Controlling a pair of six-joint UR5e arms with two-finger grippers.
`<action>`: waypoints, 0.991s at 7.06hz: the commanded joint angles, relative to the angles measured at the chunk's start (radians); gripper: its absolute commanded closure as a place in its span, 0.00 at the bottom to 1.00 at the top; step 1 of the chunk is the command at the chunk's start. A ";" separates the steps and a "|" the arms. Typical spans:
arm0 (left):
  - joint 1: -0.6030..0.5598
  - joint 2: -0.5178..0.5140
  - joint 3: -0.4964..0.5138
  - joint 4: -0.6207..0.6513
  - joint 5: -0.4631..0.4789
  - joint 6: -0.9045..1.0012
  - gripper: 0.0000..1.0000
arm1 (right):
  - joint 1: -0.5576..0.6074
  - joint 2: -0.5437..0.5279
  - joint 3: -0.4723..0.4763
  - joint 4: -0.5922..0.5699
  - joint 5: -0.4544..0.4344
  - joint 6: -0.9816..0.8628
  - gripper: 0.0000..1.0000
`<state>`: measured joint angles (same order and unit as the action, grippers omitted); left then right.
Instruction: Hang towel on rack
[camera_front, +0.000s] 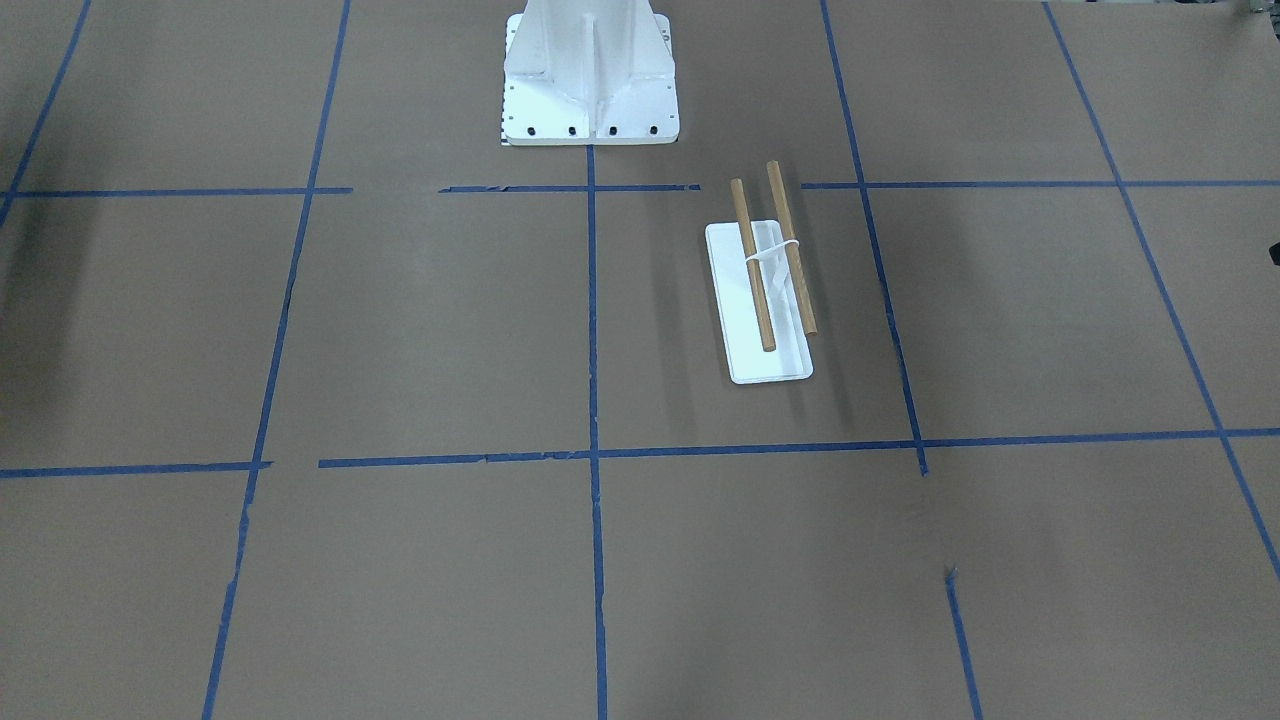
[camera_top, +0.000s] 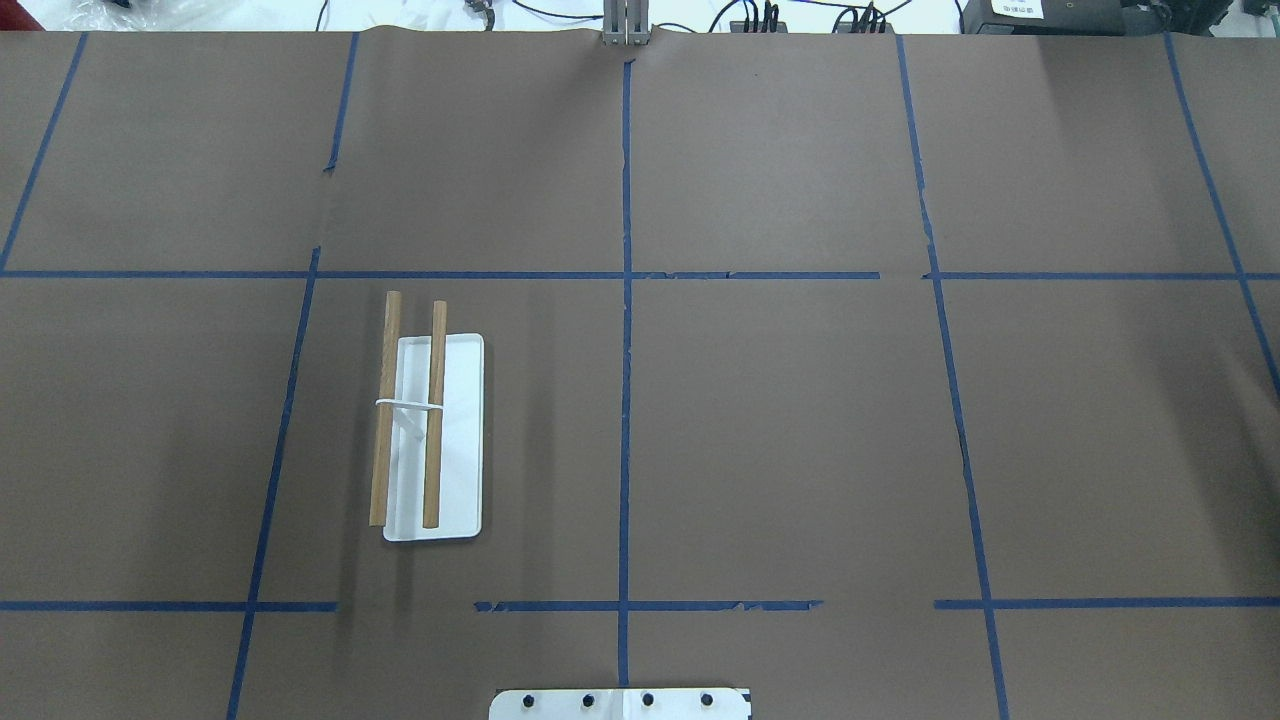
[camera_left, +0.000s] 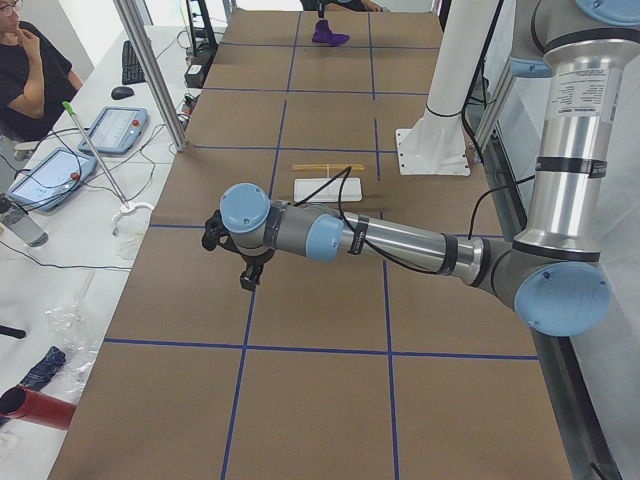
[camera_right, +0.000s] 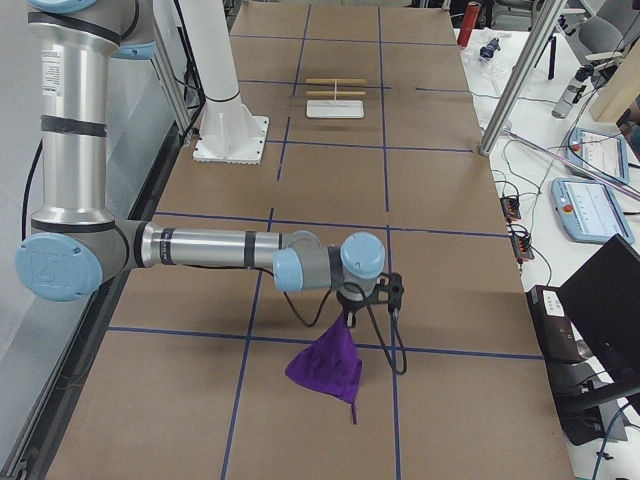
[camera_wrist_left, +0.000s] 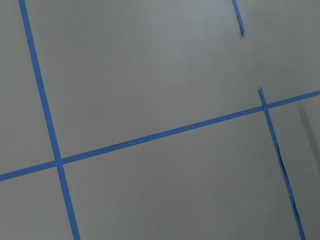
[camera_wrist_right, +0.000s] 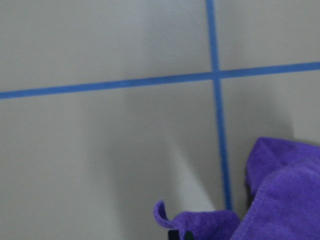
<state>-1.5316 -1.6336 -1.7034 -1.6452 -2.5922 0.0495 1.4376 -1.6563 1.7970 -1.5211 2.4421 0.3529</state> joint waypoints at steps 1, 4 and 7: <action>0.001 -0.003 0.007 -0.107 0.000 -0.006 0.00 | -0.177 0.115 0.316 -0.103 0.018 0.488 1.00; 0.086 -0.199 -0.016 -0.125 0.003 -0.508 0.00 | -0.419 0.564 0.288 -0.108 -0.003 1.132 1.00; 0.330 -0.371 -0.099 -0.277 0.004 -1.261 0.00 | -0.664 0.823 0.243 -0.100 -0.270 1.539 1.00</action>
<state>-1.3125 -1.9436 -1.7726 -1.8187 -2.5904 -0.8823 0.8730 -0.9354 2.0638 -1.6239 2.3014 1.7282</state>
